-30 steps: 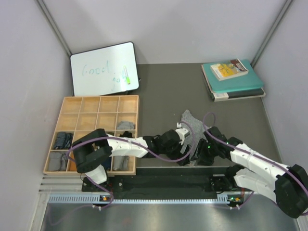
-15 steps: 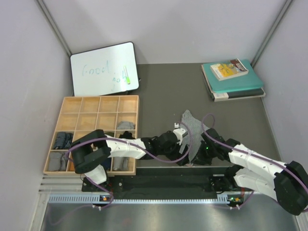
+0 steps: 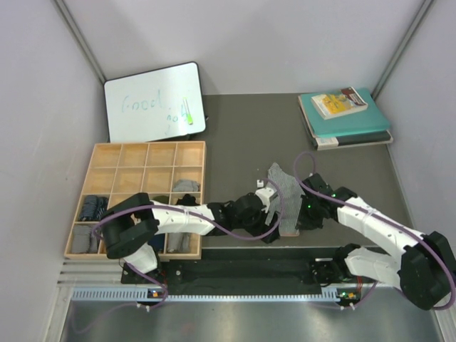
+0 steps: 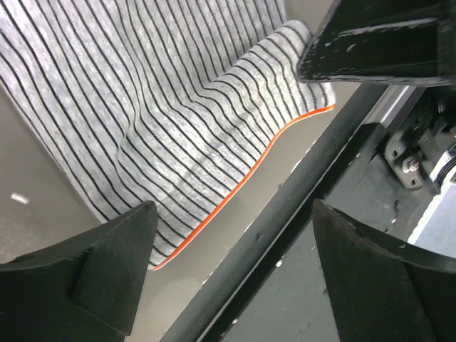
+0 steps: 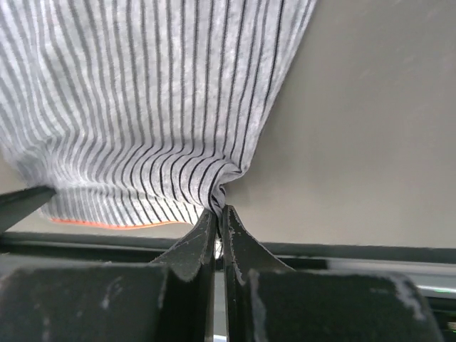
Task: Roll the underwear
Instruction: Fold the underwear at the center of the board.
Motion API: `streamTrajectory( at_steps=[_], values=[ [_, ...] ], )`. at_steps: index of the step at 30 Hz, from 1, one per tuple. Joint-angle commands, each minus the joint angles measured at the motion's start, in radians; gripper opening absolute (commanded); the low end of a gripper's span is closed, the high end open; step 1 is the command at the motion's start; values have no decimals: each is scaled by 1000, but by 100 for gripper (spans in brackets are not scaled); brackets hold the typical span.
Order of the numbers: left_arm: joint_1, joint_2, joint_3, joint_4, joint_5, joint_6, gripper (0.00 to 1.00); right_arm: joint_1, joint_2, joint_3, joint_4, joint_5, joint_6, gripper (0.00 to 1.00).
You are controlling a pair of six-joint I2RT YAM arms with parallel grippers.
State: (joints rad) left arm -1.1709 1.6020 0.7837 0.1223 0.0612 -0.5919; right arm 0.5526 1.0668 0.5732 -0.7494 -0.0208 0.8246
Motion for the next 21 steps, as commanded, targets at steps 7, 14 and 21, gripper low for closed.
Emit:
streamTrajectory(
  at_steps=[7, 14, 21],
  values=[
    [-7, -76, 43, -151, -326, -80, 78, -29, 67, 51, -53, -33, -136, 0],
    [-3, -30, 34, -145, -275, -128, 70, -29, 96, 53, -42, -68, -142, 0],
    [-1, 25, 37, -136, -261, -141, 63, -29, 125, 96, -65, -73, -154, 0]
  ],
)
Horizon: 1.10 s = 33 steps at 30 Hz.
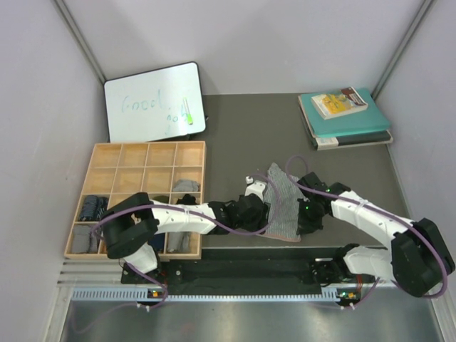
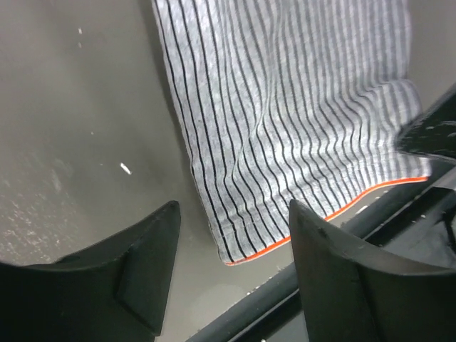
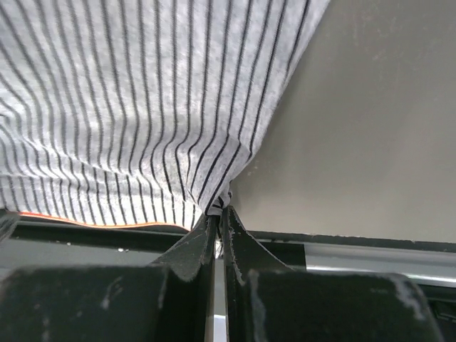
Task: Roll the underwear
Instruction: Fold the underwear at the center of the board.
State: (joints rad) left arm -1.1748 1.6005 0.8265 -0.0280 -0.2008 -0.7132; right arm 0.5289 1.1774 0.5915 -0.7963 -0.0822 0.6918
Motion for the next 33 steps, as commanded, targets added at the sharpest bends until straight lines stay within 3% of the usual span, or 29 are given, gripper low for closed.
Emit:
streamTrajectory(
  at_steps=[1, 17, 26, 33],
  values=[
    [4, 32, -7, 16, 6, -20, 61, -4, 19, 85, -26, -13, -28, 0],
    [7, 81, -7, -9, -5, -11, 56, 92, 217, 343, -67, -8, -35, 0],
    [7, 84, -20, 57, 14, -2, 46, 172, 320, 363, 104, -139, 21, 0],
    [7, 85, -12, 68, 5, 1, 45, 217, 421, 337, 241, -197, 69, 0]
  ],
)
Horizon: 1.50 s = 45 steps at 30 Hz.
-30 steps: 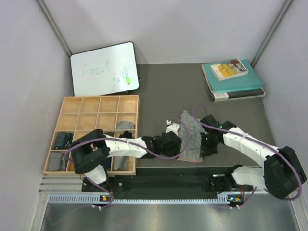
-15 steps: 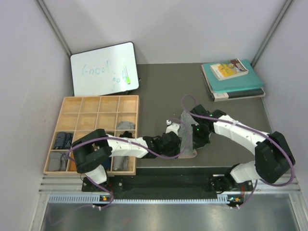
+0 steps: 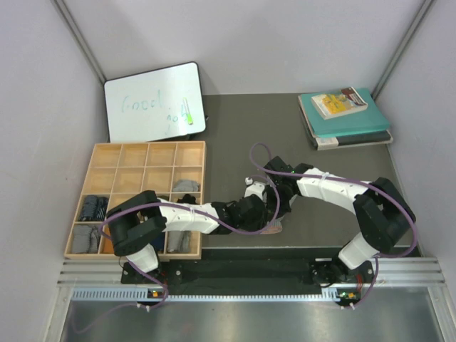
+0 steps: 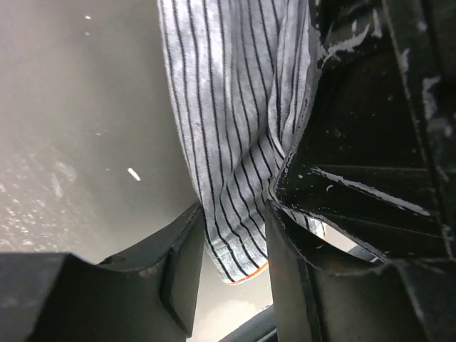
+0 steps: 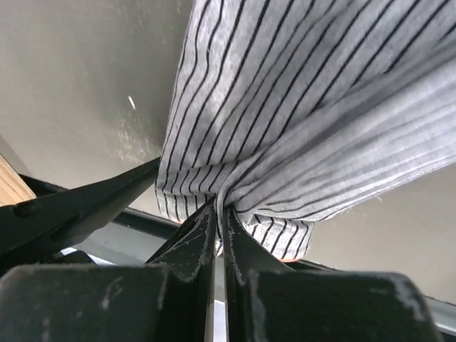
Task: Roll the underwear
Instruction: Fold the underwear at the center of the board.
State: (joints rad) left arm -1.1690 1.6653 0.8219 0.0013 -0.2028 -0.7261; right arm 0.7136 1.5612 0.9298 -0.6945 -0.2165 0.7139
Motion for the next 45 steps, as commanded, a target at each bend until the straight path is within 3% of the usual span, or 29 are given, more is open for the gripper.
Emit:
streamTrajectory(
  at_steps=[1, 7, 10, 24, 35, 45],
  values=[
    [2, 19, -3, 32, -1, 14, 46, 32, 55, -6, 148, -57, 48, 0],
    [2, -51, 14, -66, -66, 22, 59, 32, 85, -26, 145, -1, 58, 0],
    [0, -94, -10, -69, -76, 8, 59, 32, 86, -28, 141, 14, 58, 0],
    [3, -121, -98, -11, -55, -78, 40, 32, 77, -29, 124, 32, 56, 0],
    [2, -88, -135, 111, -17, -59, 13, 87, 5, 70, 93, 37, 88, 0],
    [3, -111, -147, 105, -46, -52, 8, 133, 103, 52, 136, 14, 104, 0]
  ],
)
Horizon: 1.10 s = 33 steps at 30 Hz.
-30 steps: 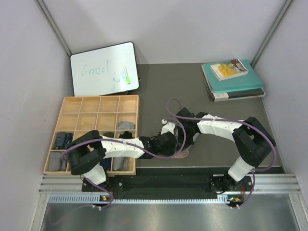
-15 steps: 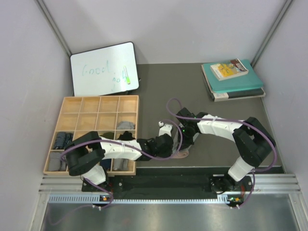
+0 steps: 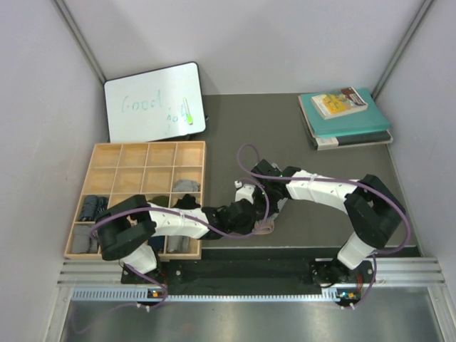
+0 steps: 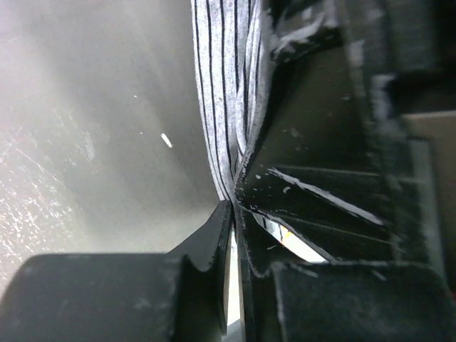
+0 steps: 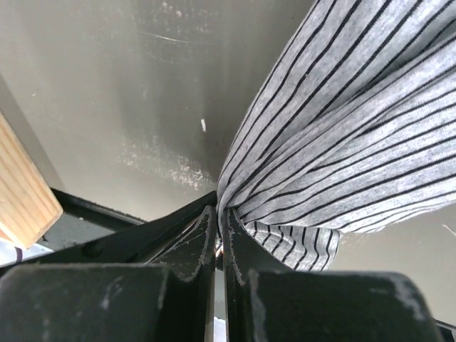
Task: Roll the underwear
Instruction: Fold the underwear at the center of the board.
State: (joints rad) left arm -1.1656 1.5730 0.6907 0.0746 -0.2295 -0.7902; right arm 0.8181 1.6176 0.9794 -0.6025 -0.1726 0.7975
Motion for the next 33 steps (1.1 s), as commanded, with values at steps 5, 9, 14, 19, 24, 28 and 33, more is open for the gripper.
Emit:
streamTrajectory(
  at_steps=[5, 9, 14, 19, 24, 28, 33],
  values=[
    [-2, -44, 3, -12, -45, 19, 10, 30, 94, -5, 53, -22, 9, 0],
    [0, -120, 4, -67, -65, 14, 22, 30, 117, -2, 52, -18, 3, 0],
    [-2, -205, -22, -163, -88, -3, 39, 29, 87, 11, 43, -18, -1, 16],
    [-2, -320, -77, -223, -114, -37, 41, 29, 48, 57, 14, -28, -18, 32],
    [0, -433, -115, -303, -169, -58, 42, 29, -17, 108, -35, -9, -32, 42],
    [-3, -476, -115, -303, -186, -52, 41, 15, -79, 127, -103, 30, -55, 51],
    [-2, -406, -71, -211, -154, -20, 42, -62, -156, 91, -125, 59, -87, 53]
  ],
)
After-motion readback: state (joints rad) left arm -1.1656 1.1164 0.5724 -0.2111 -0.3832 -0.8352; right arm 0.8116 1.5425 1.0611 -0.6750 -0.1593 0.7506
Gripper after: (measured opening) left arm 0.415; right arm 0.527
